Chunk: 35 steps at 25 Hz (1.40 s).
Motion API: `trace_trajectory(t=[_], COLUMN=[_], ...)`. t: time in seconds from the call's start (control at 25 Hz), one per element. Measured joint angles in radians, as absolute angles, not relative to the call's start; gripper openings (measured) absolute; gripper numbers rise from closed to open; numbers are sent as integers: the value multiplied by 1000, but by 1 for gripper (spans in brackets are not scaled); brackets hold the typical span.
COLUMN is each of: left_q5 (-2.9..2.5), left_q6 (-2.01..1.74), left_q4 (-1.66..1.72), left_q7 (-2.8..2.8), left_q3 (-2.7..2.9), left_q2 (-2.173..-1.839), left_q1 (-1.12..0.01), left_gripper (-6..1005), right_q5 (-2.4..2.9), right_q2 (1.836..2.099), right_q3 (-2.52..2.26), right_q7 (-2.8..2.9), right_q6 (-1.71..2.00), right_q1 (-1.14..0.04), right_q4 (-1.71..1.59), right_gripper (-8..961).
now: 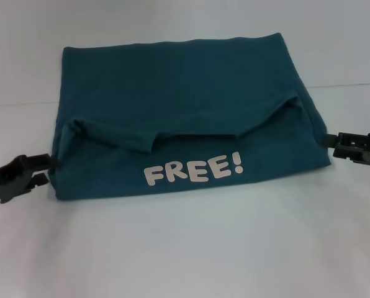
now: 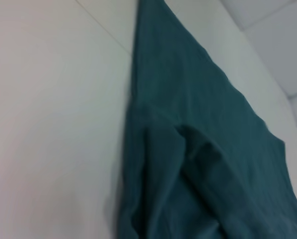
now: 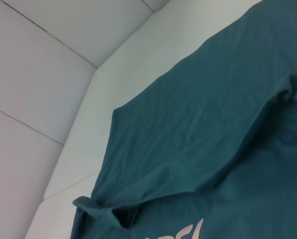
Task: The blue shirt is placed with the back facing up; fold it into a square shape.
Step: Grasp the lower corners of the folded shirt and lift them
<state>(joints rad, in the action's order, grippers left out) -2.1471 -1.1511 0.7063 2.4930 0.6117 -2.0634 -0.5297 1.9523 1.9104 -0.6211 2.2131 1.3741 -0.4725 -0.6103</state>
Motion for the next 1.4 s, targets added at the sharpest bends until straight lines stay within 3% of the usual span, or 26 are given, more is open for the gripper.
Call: trace_trajectory(t=[0.36, 0.56, 1.08, 1.32, 1.4], left_q5=[-2177, -2177, -2244, -2251, -2251], left_q6=[-1065, -1049, -987, -984, -988], left_q4=[669, 654, 612, 626, 632], left_q7=[2474, 2474, 2560, 2562, 2563], left_q3=[670, 694, 748, 749, 749], left_q2=[-2066, -2068, -2079, -2083, -2083], left_q1=[-559, -563, -604, -603, -603], left_gripper=[569, 748, 736, 615, 527], right_q5=[1952, 1952, 1950, 1949, 1948], right_q2=[1914, 1915, 1917, 1919, 1919], right_q3=[-617, -596, -568, -566, -561], right_q7=[2194, 2193, 2192, 2193, 2195], right_q6=[1376, 1377, 1386, 1400, 1402], right_q1=[-476, -468, -464, -466, -468], right_q4=[-609, -609, -609, -609, -609], right_gripper=[656, 656, 655, 655, 656])
